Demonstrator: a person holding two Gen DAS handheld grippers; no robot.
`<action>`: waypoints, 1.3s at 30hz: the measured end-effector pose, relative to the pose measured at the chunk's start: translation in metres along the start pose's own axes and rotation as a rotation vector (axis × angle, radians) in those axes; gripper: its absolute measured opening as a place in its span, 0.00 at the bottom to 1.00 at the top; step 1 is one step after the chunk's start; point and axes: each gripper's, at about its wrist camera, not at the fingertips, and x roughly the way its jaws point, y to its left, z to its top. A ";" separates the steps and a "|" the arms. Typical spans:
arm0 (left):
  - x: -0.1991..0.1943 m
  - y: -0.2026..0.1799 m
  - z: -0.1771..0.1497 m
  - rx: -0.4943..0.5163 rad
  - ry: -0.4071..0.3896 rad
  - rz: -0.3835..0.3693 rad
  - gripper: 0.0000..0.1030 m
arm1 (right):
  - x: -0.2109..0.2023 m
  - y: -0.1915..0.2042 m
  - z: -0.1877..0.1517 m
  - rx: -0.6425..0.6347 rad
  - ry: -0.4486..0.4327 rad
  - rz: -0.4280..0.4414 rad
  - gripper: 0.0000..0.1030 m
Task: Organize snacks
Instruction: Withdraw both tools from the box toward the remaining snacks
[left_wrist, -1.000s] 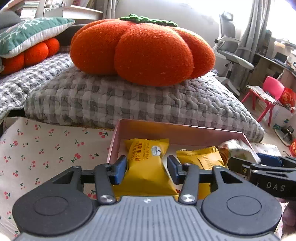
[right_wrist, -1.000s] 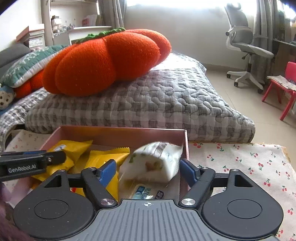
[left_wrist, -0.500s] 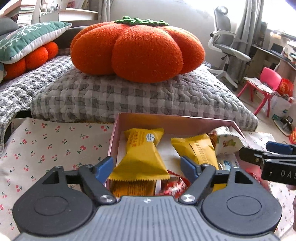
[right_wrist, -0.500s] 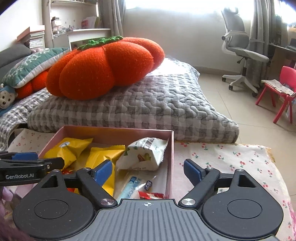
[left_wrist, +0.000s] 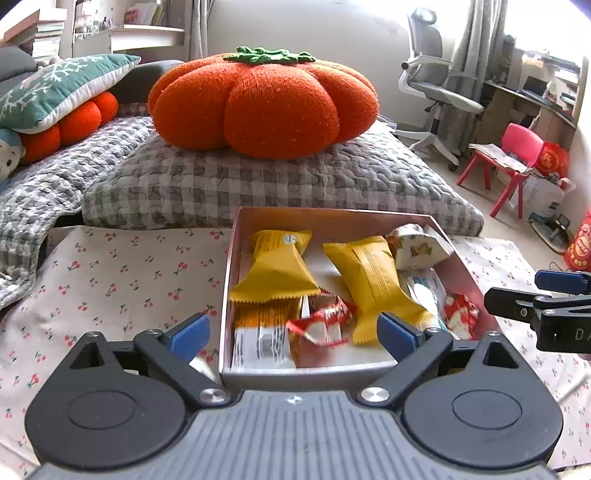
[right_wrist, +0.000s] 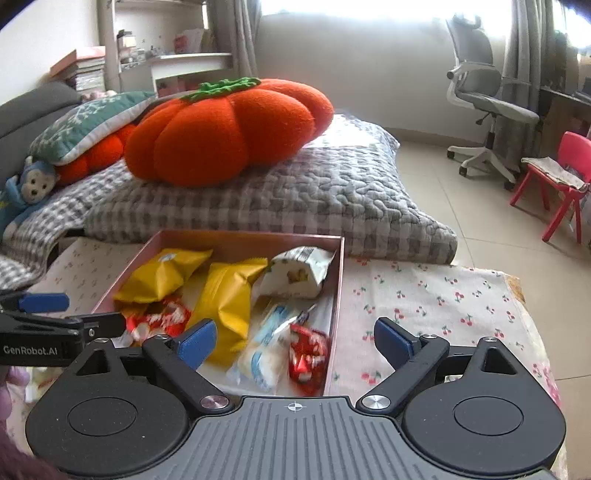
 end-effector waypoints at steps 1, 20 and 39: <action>-0.004 -0.001 -0.002 0.003 -0.001 -0.001 0.95 | -0.004 0.001 -0.002 -0.005 0.002 0.003 0.91; -0.046 -0.009 -0.043 0.025 0.042 -0.030 1.00 | -0.053 -0.003 -0.054 -0.016 0.037 0.008 0.96; -0.058 -0.009 -0.099 0.062 0.063 -0.093 1.00 | -0.064 0.007 -0.109 -0.048 0.080 0.055 0.96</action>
